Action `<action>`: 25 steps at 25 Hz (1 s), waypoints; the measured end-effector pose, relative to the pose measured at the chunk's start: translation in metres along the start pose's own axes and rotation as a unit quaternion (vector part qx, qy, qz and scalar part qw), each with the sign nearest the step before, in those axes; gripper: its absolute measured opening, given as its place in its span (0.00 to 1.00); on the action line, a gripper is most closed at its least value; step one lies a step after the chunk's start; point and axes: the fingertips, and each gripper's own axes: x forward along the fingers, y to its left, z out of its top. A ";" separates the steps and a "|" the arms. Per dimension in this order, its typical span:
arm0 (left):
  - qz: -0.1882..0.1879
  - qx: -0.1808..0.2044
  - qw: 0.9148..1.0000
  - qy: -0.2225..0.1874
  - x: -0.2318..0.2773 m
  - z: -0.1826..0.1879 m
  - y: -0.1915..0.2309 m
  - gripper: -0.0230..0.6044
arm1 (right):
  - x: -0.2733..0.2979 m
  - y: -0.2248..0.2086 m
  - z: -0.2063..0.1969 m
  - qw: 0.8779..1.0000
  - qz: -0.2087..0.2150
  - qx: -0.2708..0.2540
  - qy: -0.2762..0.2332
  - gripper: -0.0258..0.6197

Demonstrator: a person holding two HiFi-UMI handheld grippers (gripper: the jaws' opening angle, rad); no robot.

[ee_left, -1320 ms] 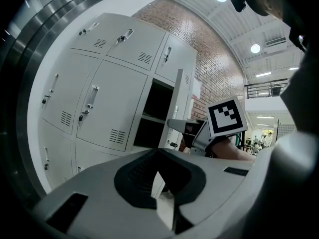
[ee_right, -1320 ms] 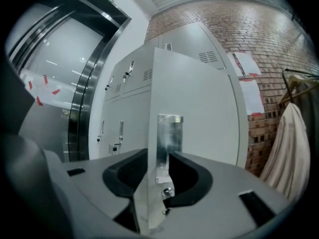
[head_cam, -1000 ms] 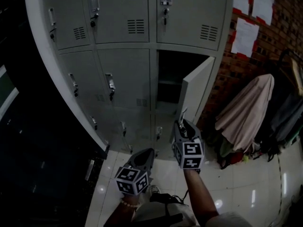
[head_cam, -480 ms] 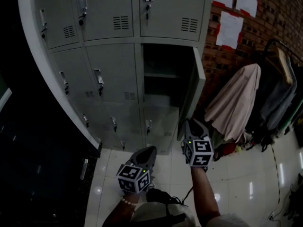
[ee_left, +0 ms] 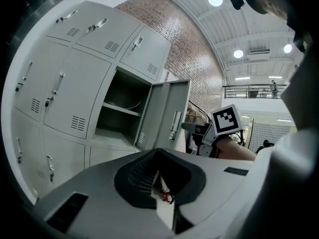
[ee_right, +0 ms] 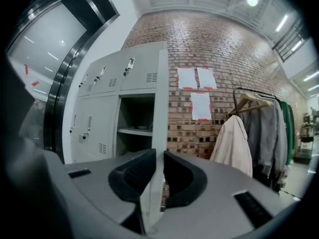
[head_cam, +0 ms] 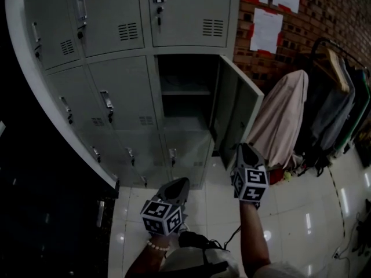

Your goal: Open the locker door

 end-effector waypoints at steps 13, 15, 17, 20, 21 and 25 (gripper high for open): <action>-0.008 -0.006 1.000 0.007 0.018 -0.002 0.008 0.02 | 0.011 -0.055 -0.003 0.999 -0.048 0.015 0.001 0.05; -0.006 -0.008 1.000 0.006 0.018 -0.001 0.011 0.02 | 0.009 -0.050 -0.002 0.999 -0.045 0.014 -0.001 0.05; -0.003 -0.008 1.000 0.006 0.016 -0.001 0.012 0.02 | 0.008 -0.045 -0.001 0.999 -0.045 0.009 -0.005 0.05; -0.001 -0.010 1.000 0.005 0.012 -0.003 0.012 0.02 | 0.007 -0.041 0.000 0.999 -0.046 0.004 -0.008 0.05; 0.001 -0.010 1.000 0.005 0.010 -0.003 0.013 0.02 | 0.006 -0.039 0.000 0.999 -0.045 0.002 -0.009 0.05; 0.004 -0.009 1.000 0.002 0.005 -0.001 0.016 0.02 | 0.004 -0.036 0.001 0.999 -0.046 0.002 -0.010 0.05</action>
